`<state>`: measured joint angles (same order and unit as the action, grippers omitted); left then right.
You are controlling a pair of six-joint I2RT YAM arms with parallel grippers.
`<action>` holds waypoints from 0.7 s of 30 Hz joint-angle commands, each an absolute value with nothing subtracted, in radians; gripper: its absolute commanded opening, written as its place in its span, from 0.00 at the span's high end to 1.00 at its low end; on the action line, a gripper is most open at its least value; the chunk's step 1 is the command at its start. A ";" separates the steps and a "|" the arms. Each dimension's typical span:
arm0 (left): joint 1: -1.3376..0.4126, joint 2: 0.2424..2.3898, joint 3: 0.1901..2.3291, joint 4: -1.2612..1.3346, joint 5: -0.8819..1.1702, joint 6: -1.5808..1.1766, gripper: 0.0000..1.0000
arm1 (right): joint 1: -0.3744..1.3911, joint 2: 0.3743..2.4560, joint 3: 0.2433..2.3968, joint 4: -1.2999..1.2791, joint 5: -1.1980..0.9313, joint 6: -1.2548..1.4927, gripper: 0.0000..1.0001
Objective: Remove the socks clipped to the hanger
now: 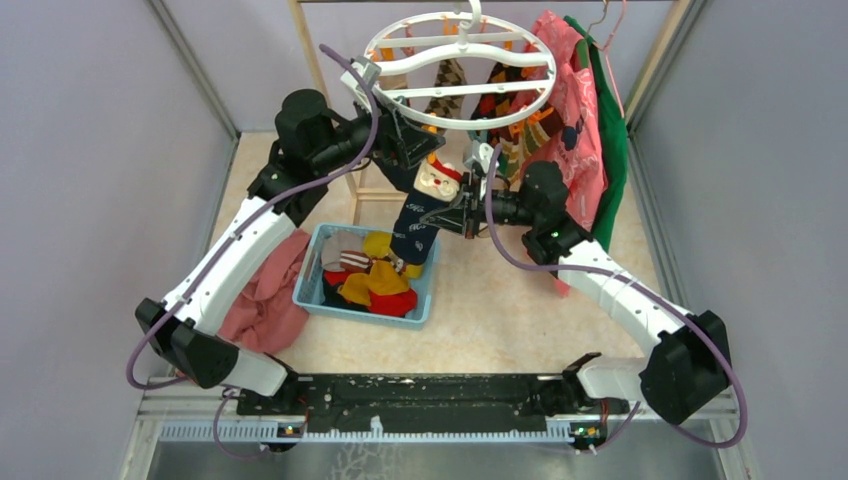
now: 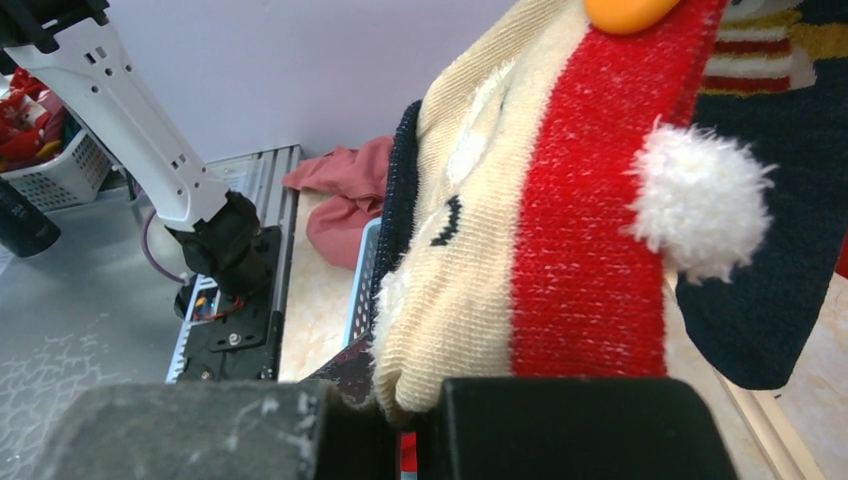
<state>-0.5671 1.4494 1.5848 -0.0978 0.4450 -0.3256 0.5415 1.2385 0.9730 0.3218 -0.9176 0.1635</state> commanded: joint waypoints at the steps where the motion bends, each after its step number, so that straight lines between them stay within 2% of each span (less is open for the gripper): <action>1: -0.572 1.465 1.632 -0.095 0.438 -0.364 0.20 | 0.546 1.229 0.961 0.365 -0.919 0.142 1.00; 8: -0.571 1.475 1.628 -0.079 0.469 -0.378 0.46 | 0.546 1.218 0.951 0.356 -0.914 0.124 1.00; 13: -0.569 1.461 1.613 -0.066 0.493 -0.375 0.78 | 0.546 1.195 0.933 0.331 -0.906 0.086 1.00; 15: -0.568 1.454 1.608 -0.062 0.499 -0.373 0.86 | 0.546 1.184 0.930 0.316 -0.906 0.066 1.00; 18: -0.566 1.449 1.598 -0.050 0.515 -0.372 0.94 | 0.546 1.169 0.929 0.293 -0.909 0.045 1.00; 21: -0.562 1.440 1.586 -0.041 0.523 -0.373 0.96 | 0.547 1.157 0.929 0.280 -0.912 0.031 1.00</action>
<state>-0.5655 1.4696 1.5970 -0.0795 0.4904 -0.3717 0.5415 1.2106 0.9207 0.2642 -0.9024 0.0780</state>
